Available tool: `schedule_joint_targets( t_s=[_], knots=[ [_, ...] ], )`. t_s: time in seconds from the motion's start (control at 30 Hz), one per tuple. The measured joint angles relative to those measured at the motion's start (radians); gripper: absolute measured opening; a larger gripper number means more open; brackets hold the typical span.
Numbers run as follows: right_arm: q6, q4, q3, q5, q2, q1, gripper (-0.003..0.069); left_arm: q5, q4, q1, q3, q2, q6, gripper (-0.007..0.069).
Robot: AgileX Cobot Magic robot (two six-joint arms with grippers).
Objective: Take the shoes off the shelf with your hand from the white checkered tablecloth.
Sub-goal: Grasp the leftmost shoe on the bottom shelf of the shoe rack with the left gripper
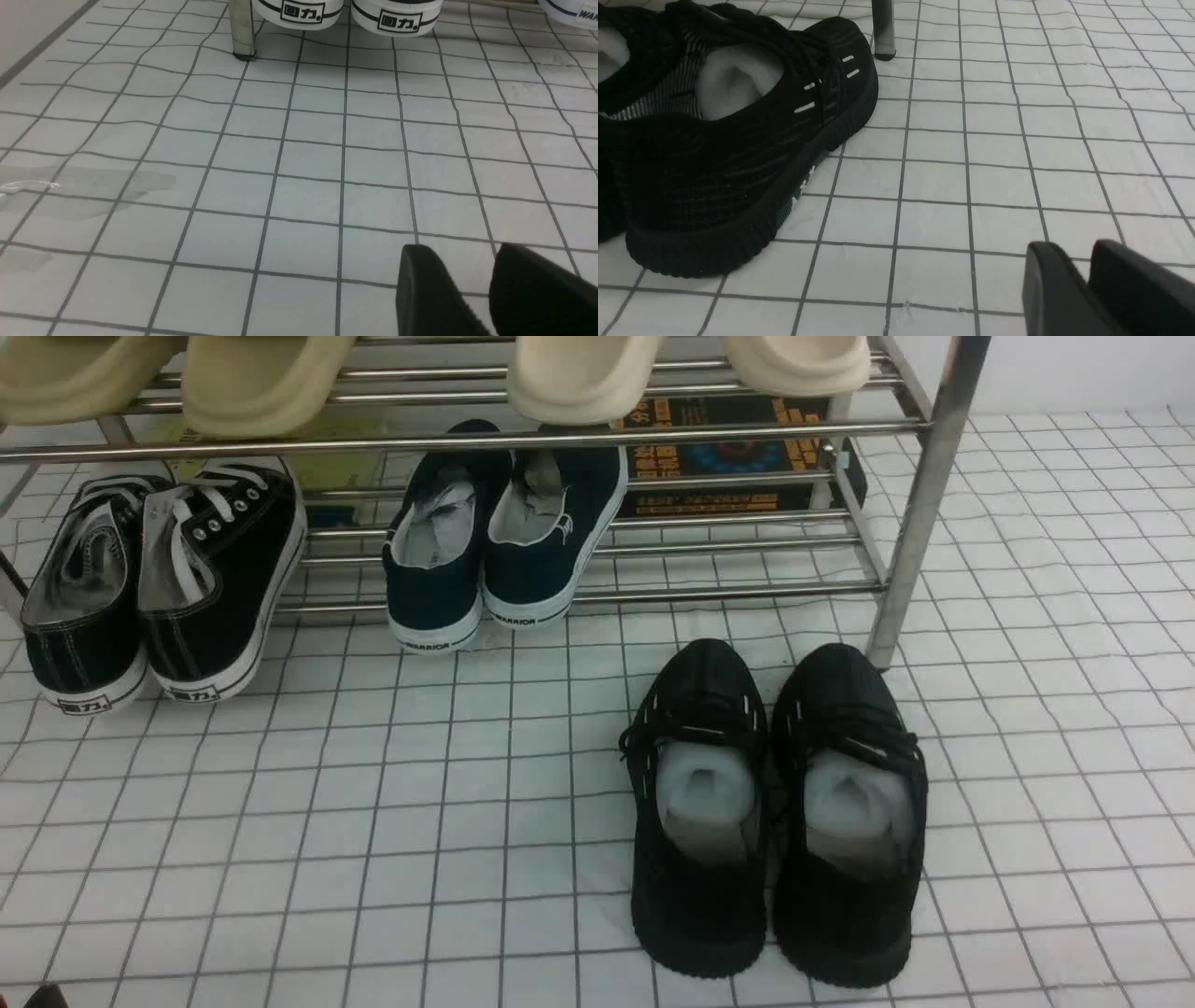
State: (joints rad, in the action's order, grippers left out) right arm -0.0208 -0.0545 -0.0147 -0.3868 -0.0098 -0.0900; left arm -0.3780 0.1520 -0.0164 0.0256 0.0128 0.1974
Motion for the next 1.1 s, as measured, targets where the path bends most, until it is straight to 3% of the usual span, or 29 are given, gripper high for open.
schedule_joint_targets(
  t_s=[1.1],
  knots=[
    [0.000, 0.000, 0.000, 0.000, 0.000, 0.000, 0.0180, 0.000, -0.010, 0.000, 0.000, 0.000, 0.013, 0.0240]
  ],
)
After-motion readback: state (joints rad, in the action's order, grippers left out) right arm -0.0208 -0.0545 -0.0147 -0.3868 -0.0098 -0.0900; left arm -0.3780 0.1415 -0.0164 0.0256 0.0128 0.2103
